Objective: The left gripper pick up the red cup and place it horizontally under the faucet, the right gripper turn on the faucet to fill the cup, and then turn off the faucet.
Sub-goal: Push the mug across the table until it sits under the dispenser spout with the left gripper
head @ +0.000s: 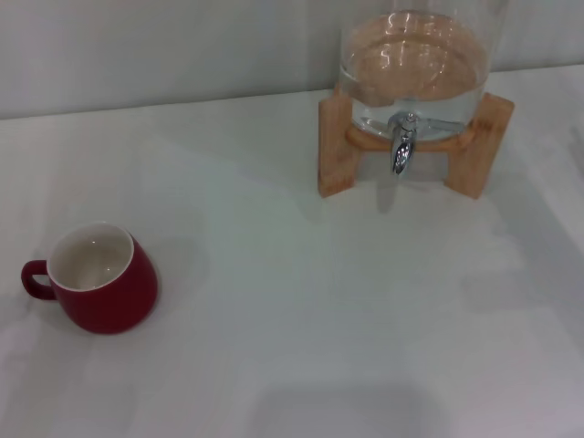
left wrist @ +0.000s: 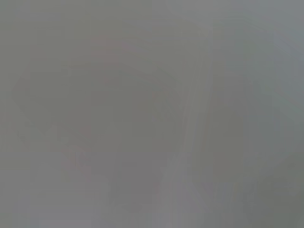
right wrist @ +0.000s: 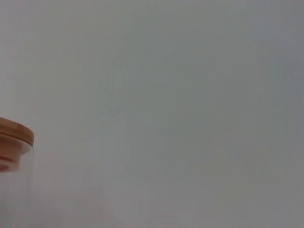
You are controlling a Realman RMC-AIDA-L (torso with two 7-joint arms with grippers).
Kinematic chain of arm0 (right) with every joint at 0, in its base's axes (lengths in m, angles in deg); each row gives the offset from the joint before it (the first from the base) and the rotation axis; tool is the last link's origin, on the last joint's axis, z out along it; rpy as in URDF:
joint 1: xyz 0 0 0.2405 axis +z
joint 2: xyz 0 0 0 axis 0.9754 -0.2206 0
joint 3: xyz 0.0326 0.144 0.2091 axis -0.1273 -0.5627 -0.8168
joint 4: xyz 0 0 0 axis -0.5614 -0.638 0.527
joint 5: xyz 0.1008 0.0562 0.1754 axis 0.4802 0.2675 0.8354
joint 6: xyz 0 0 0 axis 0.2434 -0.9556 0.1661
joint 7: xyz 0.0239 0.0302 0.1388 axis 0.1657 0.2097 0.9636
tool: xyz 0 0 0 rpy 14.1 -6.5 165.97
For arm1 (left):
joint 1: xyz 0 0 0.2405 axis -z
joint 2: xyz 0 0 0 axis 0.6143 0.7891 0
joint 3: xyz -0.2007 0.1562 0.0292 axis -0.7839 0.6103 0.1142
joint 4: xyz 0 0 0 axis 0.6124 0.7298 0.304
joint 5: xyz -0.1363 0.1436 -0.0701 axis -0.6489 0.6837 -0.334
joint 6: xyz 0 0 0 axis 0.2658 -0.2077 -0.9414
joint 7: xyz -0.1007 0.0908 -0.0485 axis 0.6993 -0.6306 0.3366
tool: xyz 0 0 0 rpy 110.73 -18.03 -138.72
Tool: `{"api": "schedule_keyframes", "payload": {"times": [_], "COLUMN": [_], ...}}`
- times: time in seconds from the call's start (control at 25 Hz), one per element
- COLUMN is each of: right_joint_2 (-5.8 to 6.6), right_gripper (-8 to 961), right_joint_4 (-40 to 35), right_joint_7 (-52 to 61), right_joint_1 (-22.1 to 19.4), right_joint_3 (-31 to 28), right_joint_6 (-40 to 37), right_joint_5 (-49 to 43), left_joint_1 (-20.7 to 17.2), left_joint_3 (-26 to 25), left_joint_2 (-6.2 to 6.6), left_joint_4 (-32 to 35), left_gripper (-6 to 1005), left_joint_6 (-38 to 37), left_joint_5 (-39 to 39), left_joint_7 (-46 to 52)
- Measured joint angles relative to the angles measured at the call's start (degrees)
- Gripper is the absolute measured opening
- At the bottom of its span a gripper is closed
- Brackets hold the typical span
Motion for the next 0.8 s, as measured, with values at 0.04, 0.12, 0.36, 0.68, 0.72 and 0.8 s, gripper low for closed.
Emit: {"api": "schedule_keyframes", "payload": {"times": [0.04,0.12,0.36,0.68,0.72,0.8], "right_joint_2": [0.02,0.15,0.48,0.95,0.97,0.98], "right_gripper": [603,603,603,603,603,603], "right_joint_4": [0.0,0.1,0.1,0.2,0.2,0.2], "right_joint_7": [0.0,0.0,0.0,0.0,0.0,0.0], "right_joint_1": [0.2,0.4,1.4,2.4,2.5,2.6], "right_joint_3": [0.0,0.0,0.0,0.1,0.1,0.1], "right_joint_6": [-0.2,-0.4,-1.4,-1.9,-1.9,-1.9], "right_joint_5": [0.0,0.0,0.0,-0.2,-0.2,-0.3], "left_joint_1": [-0.4,-1.5,-4.1,-5.1,-5.0,-4.8], "left_joint_3": [0.5,1.8,2.6,2.8,2.8,2.8], "left_joint_2": [0.00,0.00,-0.09,-0.17,-0.17,-0.14], "left_joint_4": [0.1,0.2,0.8,2.8,3.2,3.7], "left_gripper": [888,888,888,887,887,887], "left_joint_6": [0.4,1.2,1.1,1.0,1.0,0.9], "left_joint_5": [0.1,0.2,0.1,0.4,0.5,1.1], "left_joint_7": [0.0,-0.1,-0.1,-0.2,-0.2,-0.2]}}
